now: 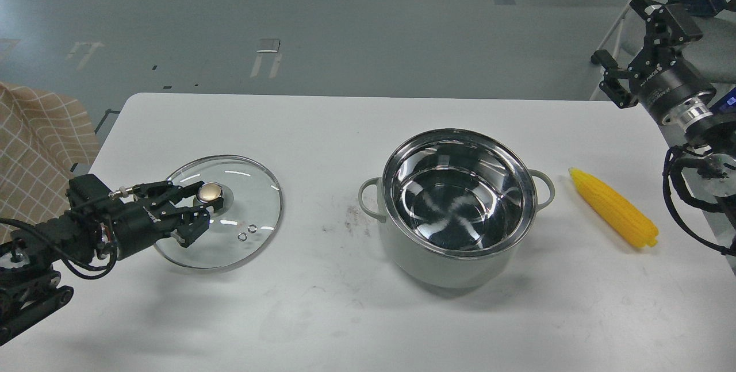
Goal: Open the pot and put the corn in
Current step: 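Lower the glass lid onto the table beside the pot, then open the left gripper and raise the left arm away from the lid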
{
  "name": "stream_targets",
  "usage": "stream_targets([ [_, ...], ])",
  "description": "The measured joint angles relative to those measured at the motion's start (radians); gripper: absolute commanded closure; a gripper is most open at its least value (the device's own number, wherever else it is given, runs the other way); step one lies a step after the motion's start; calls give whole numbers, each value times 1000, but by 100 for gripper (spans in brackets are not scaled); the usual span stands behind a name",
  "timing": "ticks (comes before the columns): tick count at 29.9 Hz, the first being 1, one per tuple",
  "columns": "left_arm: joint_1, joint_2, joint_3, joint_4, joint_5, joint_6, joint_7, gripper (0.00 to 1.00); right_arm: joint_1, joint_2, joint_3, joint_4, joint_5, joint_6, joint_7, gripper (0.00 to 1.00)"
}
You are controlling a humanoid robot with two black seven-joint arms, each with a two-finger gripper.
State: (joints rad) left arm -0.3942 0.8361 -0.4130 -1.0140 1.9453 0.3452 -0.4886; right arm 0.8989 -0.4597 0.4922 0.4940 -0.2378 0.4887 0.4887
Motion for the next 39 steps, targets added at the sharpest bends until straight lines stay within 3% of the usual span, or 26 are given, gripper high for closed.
stream_targets([
  [1, 0, 0, 0, 0, 0, 0, 0, 54, 0, 0, 0, 0, 0, 0, 0, 0],
  [5, 0, 0, 1, 0, 0, 0, 0, 69, 0, 1, 0, 0, 0, 0, 0, 0],
  [7, 0, 0, 1, 0, 0, 0, 0, 87, 0, 1, 0, 0, 0, 0, 0, 0],
  [13, 0, 4, 2, -1, 1, 0, 0, 92, -8, 1, 0, 0, 0, 0, 0, 0],
  [16, 0, 7, -1, -1, 1, 0, 0, 56, -10, 1, 0, 0, 0, 0, 0, 0],
  [17, 0, 7, -5, -1, 1, 0, 0, 38, -10, 1, 0, 0, 0, 0, 0, 0],
  [20, 0, 7, -13, -3, 0, 4, 0, 28, -10, 1, 0, 0, 0, 0, 0, 0],
  [27, 0, 7, -15, -3, -2, 13, 0, 16, -9, 1, 2, 1, 0, 0, 0, 0],
  [35, -14, 33, -53, -43, -58, 11, 0, 15, -7, 1, 2, 1, 0, 0, 0, 0],
  [39, -87, 81, -101, -134, -223, -49, 0, 15, 4, -10, 2, 7, 0, 0, 0, 0],
])
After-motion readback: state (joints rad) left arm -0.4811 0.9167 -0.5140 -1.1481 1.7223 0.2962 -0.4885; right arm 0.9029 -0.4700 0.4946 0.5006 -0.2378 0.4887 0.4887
